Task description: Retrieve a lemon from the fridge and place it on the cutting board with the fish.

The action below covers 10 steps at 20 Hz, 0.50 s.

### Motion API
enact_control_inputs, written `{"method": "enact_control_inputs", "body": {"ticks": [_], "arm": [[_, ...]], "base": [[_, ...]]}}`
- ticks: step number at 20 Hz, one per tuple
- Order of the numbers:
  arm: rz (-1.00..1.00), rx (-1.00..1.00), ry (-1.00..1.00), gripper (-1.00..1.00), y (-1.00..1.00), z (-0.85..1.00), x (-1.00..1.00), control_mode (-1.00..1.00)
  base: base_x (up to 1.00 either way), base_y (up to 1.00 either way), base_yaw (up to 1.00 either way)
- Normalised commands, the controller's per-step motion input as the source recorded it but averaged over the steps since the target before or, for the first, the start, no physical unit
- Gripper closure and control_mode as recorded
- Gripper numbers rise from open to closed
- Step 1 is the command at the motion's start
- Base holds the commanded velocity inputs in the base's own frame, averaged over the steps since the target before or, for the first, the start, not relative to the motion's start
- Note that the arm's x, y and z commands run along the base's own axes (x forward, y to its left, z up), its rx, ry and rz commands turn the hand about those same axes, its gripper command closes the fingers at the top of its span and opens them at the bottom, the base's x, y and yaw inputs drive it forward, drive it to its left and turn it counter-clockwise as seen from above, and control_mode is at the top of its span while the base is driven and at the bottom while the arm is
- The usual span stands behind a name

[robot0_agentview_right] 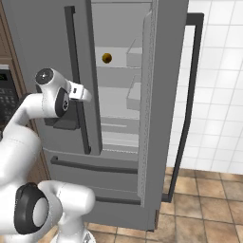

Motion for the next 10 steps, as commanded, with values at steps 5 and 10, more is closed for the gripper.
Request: {"method": "enact_control_inputs", "body": {"ticks": [5,10], "arm": [[0.00,0.00,0.00,-1.00,0.02,0.33,0.12,-1.00],[0.00,0.00,-0.06,-1.00,0.06,0.05,0.16,-1.00]], "base": [[0.00,0.00,0.00],[0.00,0.00,0.00]]}}
